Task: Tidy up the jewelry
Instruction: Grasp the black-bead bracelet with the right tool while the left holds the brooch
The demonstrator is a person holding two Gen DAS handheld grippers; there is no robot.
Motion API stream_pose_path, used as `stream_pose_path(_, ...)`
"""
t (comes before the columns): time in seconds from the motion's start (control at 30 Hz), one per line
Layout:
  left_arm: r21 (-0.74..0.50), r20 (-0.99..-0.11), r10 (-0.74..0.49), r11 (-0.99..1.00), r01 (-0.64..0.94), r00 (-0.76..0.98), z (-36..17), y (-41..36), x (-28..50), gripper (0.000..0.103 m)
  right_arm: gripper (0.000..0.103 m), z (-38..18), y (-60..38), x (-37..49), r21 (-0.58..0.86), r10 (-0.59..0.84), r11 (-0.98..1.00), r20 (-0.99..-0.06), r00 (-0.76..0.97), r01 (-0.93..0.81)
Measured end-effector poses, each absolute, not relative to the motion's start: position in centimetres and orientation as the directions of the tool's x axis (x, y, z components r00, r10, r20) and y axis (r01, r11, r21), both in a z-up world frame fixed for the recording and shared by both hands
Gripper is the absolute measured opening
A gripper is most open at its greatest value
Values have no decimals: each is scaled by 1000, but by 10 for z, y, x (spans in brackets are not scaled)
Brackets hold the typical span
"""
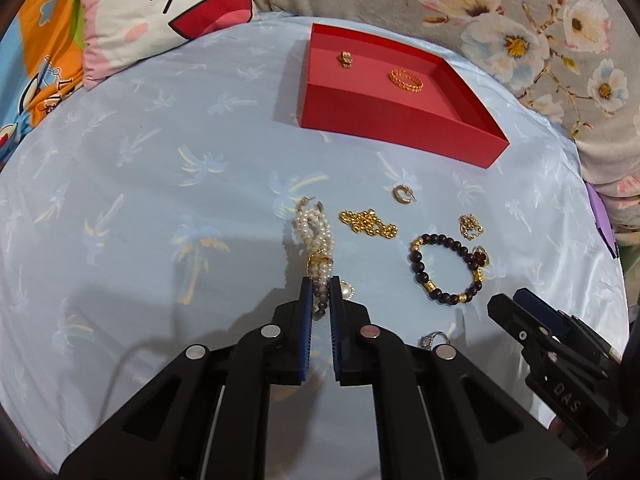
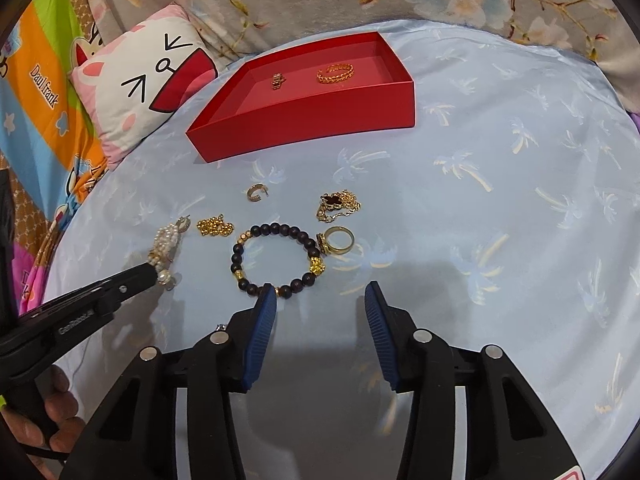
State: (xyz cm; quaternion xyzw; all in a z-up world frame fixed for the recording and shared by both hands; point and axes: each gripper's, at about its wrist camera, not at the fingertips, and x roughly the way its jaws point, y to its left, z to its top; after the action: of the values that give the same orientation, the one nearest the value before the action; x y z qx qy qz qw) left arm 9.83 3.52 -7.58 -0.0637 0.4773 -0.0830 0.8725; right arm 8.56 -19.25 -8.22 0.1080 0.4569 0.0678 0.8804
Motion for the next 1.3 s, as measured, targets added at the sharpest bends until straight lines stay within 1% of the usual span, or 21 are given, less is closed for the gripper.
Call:
stream_pose_path(0.13, -203, -812, -213, 976, 79, 544, -68, 46, 95, 7, 40, -84, -190, 91, 253, 218, 967, -790, 573, -20)
stream_pose_path(0.3, -211, -803, -220, 974, 82, 554, -61, 48, 93, 7, 27, -88, -188, 102, 267, 230, 963, -793, 564, -16)
stream_pose_path(0.37, -216, -801, -226, 973, 85, 554, -61, 47, 93, 7, 25, -90, -187, 105, 265, 229, 964, -796, 561, -17)
stream_pose_path(0.63, -226, -800, -242, 969, 99, 549, -62, 42, 95, 7, 20, -94, -185, 111, 262, 228, 965, -799, 557, -20)
stream_pose_path(0.7, -227, -800, -245, 969, 101, 548, -62, 41, 95, 7, 16, -95, -185, 112, 259, 227, 966, -798, 559, -23)
stream_pose_path(0.77, -228, -800, -247, 968, 103, 547, -62, 40, 95, 7, 15, -96, -184, 113, 258, 227, 966, -796, 560, -25)
stream_pose_path(0.83, -231, -799, -250, 967, 106, 547, -62, 39, 95, 7, 8, -96, -183, 113, 246, 217, 969, -799, 561, -24)
stream_pose_path(1.1, -232, -795, -249, 967, 102, 553, -60, 41, 93, 7, 6, -78, -186, 103, 245, 218, 969, -773, 596, -37)
stream_pose_path(1.3, -235, -780, -260, 965, 118, 570, -47, 41, 87, 7, 6, -47, -192, 88, 242, 216, 969, -730, 648, -51)
